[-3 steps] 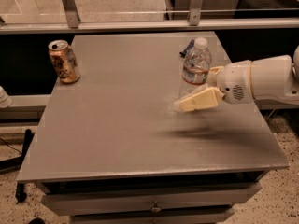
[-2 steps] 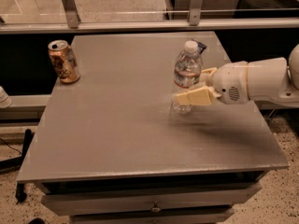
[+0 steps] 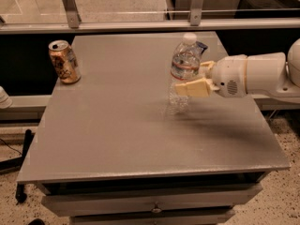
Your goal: Move water bottle near orange can
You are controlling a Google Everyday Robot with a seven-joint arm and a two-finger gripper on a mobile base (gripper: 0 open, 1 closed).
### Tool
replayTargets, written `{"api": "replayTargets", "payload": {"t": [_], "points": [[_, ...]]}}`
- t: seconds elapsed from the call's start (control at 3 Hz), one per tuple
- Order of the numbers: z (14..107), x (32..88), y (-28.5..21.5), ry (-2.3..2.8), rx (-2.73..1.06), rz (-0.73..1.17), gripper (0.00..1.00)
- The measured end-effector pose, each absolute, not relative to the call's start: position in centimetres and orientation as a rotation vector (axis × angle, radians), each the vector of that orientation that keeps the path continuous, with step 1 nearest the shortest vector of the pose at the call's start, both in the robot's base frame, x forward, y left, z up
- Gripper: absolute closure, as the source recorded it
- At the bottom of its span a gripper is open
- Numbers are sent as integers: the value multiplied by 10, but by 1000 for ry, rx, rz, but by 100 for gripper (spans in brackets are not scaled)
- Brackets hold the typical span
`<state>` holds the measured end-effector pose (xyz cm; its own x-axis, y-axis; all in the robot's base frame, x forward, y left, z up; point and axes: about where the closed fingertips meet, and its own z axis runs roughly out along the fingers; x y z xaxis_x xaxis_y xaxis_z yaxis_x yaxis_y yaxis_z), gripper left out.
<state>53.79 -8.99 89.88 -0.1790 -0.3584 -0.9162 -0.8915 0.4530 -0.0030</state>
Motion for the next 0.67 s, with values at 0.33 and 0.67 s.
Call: {"api": "replayTargets", "payload": {"t": [0.33, 0.67], "points": [[937, 556, -102, 1700, -1089, 623, 100], [937, 556, -102, 1699, -1089, 623, 100]]}}
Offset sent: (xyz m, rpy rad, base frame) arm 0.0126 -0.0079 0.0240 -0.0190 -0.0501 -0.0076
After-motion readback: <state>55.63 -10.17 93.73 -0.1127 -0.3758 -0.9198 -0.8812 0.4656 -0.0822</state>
